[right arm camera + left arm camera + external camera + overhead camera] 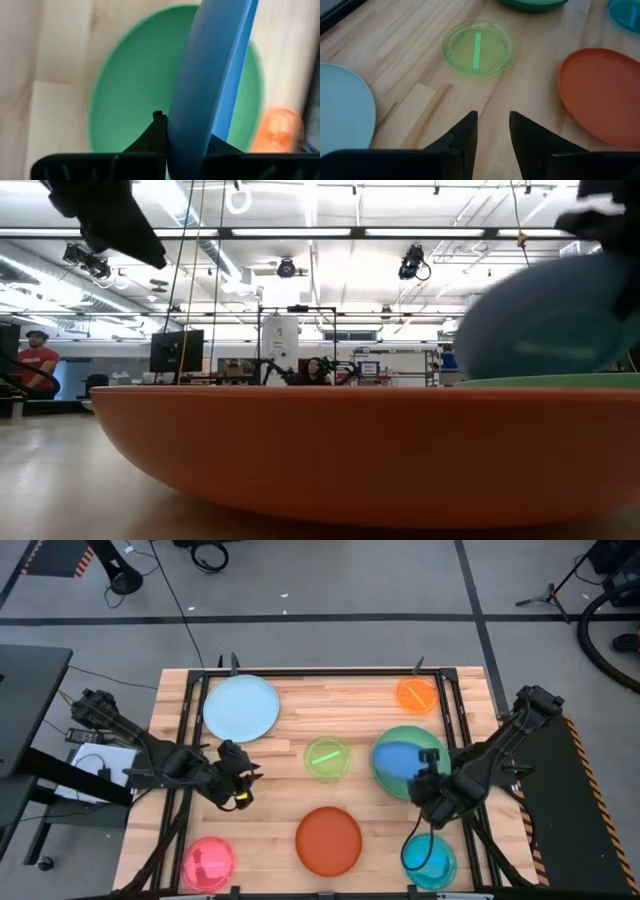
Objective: Stack plastic plates
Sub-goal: Stack the large dark blue plate on the large light green plate
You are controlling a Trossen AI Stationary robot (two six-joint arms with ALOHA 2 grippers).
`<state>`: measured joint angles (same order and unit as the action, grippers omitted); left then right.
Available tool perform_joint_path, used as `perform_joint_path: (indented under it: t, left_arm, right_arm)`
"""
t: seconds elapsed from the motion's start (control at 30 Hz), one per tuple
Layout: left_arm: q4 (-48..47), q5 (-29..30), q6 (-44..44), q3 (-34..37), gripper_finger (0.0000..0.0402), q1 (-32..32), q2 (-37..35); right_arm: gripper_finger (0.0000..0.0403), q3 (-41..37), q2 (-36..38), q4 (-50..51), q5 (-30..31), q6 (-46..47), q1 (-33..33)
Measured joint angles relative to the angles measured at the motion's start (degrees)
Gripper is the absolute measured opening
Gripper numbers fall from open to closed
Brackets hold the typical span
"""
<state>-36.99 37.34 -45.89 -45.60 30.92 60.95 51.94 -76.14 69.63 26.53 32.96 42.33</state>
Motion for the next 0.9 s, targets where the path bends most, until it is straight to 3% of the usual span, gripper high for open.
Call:
perform_joint_path:
  t: [0.23,0.4,0.57,0.9]
  left_arm:
    - [8.3,-0.27,3.51,0.28,0.0119,-2.55,0.09]
    - [15.6,-1.46,9.12,0.22,0.0126,-2.62,1.5]
    - [15.84,-3.6,10.27,0.23,0.0132,-2.62,5.57]
    - [16.78,-10.03,9.01,0.26,0.0133,-4.57,11.05]
  right_arm:
    - [0.004,-2.13,-3.76,2.66,0.76,-3.14,-1.79]
    - [0.007,-2.3,-5.26,2.47,0.71,-3.08,-1.42]
    - [0.0092,-2.27,-5.7,3.47,0.74,-1.37,-1.12]
    - [0.0094,-2.27,-5.7,5.14,0.36,-1.35,-1.11]
